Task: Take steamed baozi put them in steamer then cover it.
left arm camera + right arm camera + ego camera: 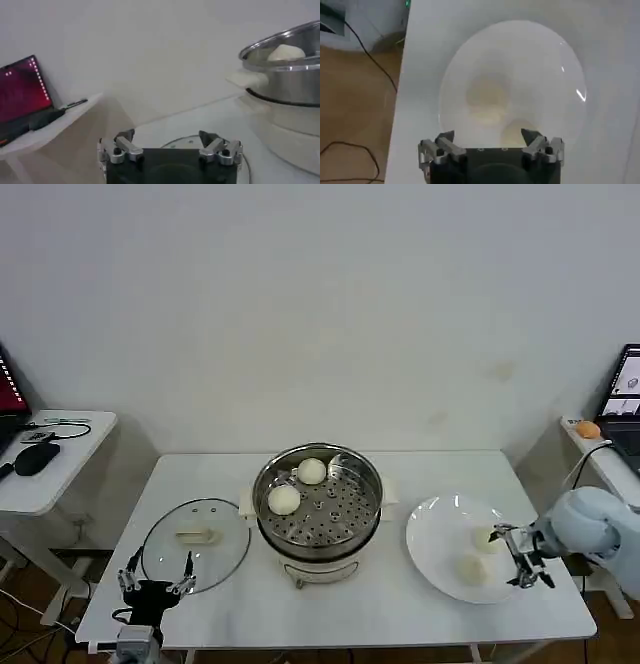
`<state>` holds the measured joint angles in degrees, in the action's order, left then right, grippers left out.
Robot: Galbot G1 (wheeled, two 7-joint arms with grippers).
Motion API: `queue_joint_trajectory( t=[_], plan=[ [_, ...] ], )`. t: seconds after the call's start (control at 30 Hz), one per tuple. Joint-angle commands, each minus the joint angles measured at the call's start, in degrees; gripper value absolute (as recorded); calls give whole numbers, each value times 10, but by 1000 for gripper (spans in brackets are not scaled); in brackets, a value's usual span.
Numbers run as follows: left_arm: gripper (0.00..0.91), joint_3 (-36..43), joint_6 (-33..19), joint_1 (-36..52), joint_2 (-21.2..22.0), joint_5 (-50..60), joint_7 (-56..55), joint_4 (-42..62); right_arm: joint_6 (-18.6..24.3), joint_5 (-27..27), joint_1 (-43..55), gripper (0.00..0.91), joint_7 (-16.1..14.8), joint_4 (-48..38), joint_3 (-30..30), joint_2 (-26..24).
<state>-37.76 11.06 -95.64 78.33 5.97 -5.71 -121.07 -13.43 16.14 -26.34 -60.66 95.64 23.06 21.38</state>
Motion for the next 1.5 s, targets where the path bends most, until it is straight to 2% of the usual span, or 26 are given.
queue_joint_trajectory(
  t=[0.03,0.47,0.77,1.03,1.23,1.5],
  plan=[
    [907,-2,1,-3,1,2,0,-2,-11,13,-27,907,-1,-38,-15,46],
    [907,-1,0,-1,3,6,0,2,-32,-7,17,897,2,-76,29,67],
    [907,-2,-1,-2,4,7,0,4,-41,-16,45,816,-1,-97,56,80],
    [907,-2,0,-2,5,8,0,1,-54,-18,54,655,-4,-93,68,85],
    [907,-1,0,-2,6,9,0,0,-59,-23,57,584,-10,-82,71,75],
    [907,-2,0,-5,6,9,0,-6,-65,-26,58,584,-18,-72,69,64]
  ],
)
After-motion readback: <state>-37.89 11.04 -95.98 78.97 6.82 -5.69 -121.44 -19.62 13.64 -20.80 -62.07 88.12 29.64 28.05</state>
